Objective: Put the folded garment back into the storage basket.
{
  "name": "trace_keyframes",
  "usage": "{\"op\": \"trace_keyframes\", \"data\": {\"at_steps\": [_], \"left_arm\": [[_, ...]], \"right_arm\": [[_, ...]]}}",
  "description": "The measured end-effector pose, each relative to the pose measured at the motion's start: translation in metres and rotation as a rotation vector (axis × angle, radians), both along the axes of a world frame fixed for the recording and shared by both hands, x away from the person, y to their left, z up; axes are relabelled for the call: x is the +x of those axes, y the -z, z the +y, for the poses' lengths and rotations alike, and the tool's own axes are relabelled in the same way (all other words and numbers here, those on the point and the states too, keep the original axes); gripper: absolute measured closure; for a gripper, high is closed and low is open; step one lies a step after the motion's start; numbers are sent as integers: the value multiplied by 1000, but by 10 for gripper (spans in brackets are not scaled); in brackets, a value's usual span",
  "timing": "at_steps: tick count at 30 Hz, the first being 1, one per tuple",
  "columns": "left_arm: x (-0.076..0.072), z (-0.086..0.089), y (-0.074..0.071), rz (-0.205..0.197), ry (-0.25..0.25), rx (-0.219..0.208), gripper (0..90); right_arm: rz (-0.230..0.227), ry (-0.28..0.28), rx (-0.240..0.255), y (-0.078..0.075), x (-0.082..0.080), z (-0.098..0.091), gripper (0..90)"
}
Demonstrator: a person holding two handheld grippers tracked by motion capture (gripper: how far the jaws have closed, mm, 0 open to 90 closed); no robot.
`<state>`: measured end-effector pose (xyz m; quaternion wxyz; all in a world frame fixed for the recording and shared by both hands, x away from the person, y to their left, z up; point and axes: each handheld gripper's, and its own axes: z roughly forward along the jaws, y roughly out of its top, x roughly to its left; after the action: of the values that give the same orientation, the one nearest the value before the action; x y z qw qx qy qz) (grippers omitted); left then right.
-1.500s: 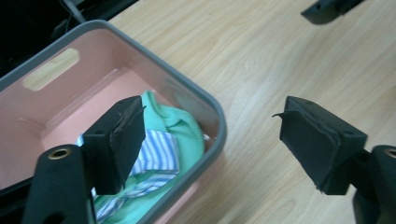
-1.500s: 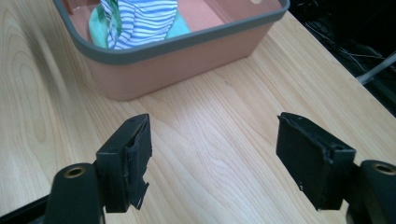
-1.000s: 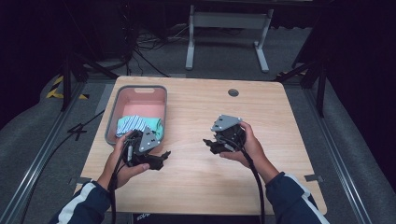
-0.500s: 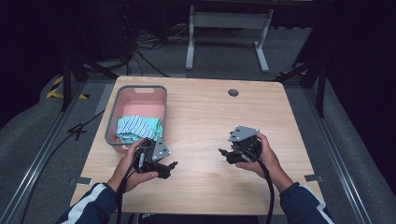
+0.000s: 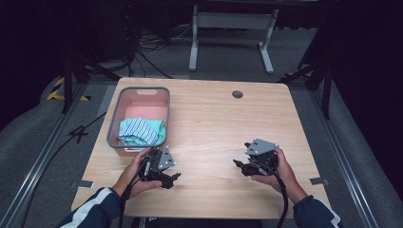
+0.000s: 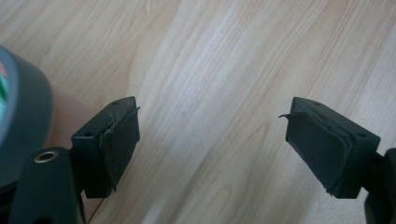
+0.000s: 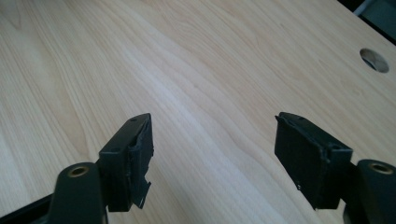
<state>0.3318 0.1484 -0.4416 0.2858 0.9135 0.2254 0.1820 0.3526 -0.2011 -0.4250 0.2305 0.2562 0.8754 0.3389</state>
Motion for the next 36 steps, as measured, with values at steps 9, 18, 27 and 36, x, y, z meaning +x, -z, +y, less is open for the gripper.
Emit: {"op": "trace_keyframes", "data": {"at_steps": [9, 18, 27, 36], "left_arm": [[2, 10, 16, 26, 21, -45, 180], [-3, 26, 27, 69, 36, -91, 179], [-2, 30, 42, 142, 43, -196, 162], [-1, 30, 41, 143, 49, -189, 141]], "right_arm": [[80, 104, 32, 26, -9, -42, 272], [112, 192, 67, 40, -19, -77, 264], [124, 262, 117, 57, -30, -102, 225], [159, 280, 178, 62, -28, -112, 169]]}}
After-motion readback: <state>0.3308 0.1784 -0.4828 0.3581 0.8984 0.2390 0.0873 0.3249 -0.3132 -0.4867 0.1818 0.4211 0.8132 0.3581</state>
